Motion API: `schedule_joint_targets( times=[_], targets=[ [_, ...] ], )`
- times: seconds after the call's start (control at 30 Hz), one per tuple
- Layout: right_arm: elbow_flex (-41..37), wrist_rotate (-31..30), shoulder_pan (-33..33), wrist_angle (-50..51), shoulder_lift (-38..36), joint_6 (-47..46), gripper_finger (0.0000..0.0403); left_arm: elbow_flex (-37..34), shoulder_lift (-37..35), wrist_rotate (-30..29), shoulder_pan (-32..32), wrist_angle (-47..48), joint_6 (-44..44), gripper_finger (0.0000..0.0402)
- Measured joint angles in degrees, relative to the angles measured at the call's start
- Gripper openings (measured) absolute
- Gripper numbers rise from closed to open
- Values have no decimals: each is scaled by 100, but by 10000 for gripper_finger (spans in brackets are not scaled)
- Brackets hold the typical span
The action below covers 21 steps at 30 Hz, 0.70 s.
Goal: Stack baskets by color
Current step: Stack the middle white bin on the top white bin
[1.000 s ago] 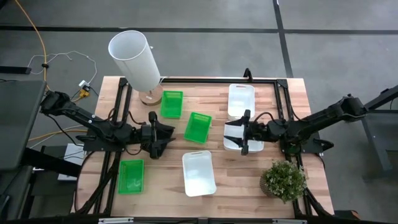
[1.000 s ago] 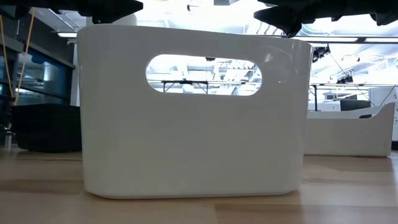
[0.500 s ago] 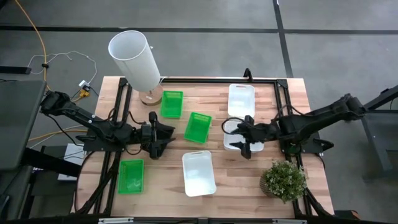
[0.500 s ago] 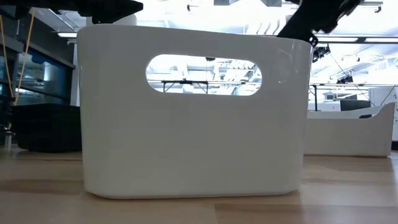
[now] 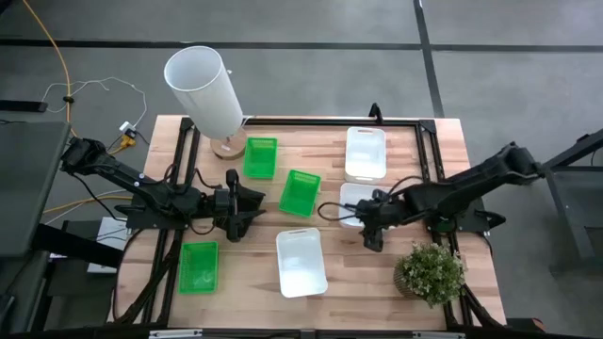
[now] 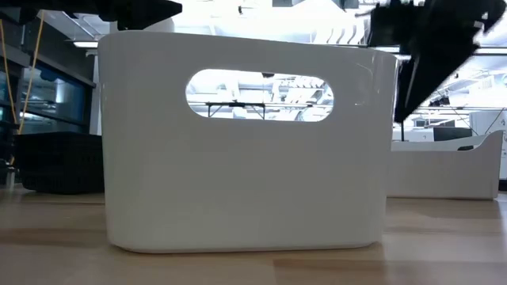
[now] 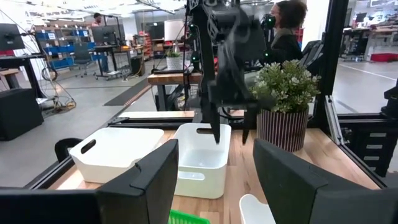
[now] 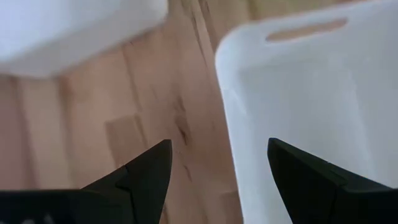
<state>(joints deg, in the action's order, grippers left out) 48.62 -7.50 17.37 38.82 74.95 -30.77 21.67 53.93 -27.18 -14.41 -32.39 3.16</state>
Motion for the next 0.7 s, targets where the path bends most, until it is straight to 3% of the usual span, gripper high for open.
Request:
schedule_joint_targets(
  times=[0.53, 0.7],
  targets=[
    [-4, -329, -11, 123, 1364, 155, 250, 1, 1, -5, 2, -2, 2, 195],
    [-4, -255, -11, 126, 1485, 121, 198, 0, 0, -50, 2, -4, 2, 195]
  ],
)
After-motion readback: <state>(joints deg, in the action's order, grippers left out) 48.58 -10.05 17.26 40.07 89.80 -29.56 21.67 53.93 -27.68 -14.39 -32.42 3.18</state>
